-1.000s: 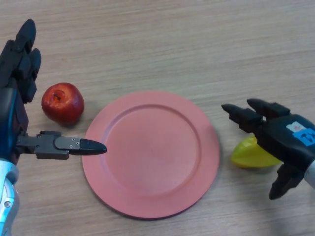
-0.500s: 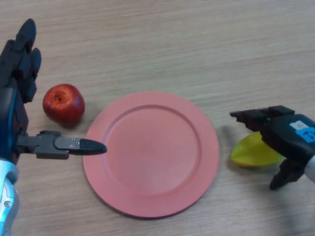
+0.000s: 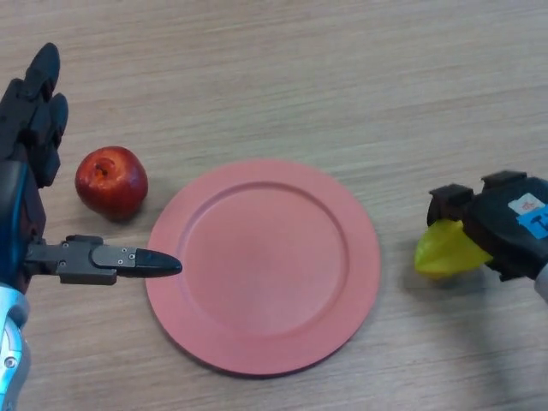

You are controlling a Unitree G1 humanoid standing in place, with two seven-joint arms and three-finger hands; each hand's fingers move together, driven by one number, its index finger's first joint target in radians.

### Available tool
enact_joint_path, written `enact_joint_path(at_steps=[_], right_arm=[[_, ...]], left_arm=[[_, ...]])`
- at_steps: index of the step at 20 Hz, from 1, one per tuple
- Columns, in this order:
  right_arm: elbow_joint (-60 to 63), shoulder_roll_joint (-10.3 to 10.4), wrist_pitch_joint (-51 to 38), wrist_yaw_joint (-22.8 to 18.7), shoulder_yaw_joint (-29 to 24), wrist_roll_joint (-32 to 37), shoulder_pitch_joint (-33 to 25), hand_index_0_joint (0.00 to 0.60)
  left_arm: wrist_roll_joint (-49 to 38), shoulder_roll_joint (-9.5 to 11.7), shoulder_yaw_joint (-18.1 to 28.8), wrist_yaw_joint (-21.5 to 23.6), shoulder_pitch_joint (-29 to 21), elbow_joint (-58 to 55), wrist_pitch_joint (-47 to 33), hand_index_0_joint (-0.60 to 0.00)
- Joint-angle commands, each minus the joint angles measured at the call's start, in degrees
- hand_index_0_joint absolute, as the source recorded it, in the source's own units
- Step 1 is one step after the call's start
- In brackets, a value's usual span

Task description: Pick up the yellow starfruit and place it on the plate

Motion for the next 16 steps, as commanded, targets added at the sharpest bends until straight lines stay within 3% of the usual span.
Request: enact_joint_path(at_steps=[1,4,8,11,12,14,15,16], right_arm=[[-5.38,-1.05,0.79,-2.34,-3.27,4.04,-4.71,0.600],[-7.01,2.12,0.62,-1.72,0.38,2.61,-7.60,0.600],[-3.42,8.37,-1.27,-5.29,6.39,-1.27,-11.46,0.600],[0.94,11.41,-2.29,-6.77,9.90,-6.03,-13.23,0.600],[2.78,12.81,-0.31,-7.58,12.09,-2.67,-13.67,0.600],[5.84,13.68,1.23,-9.89,15.44,-1.69,-14.84,0.600],[6.32,13.80,3.62,-9.04,16.87,1.27,-14.38,0.600],[4.66,13.88,9.93,-6.32,19.46,10.50,-12.73,0.600]], left_arm=[[0.48,1.56,3.56,0.46,-2.05,-2.44,-7.88,0.000],[-1.89,1.11,2.99,0.01,-1.14,-3.99,-6.75,0.000],[-3.88,1.22,3.83,-1.24,-0.88,-5.14,-8.61,0.000],[-3.98,1.07,4.18,-1.08,-0.41,-4.56,-10.87,0.000],[-4.09,1.00,4.32,-0.89,-0.28,-4.21,-11.41,0.000],[-5.16,1.33,5.26,-0.76,-0.40,-4.52,-10.74,0.000],[-4.89,1.52,5.47,-0.83,-0.38,-4.17,-11.34,0.000],[-4.78,1.81,5.81,-1.18,-0.32,-3.63,-11.68,0.000]])
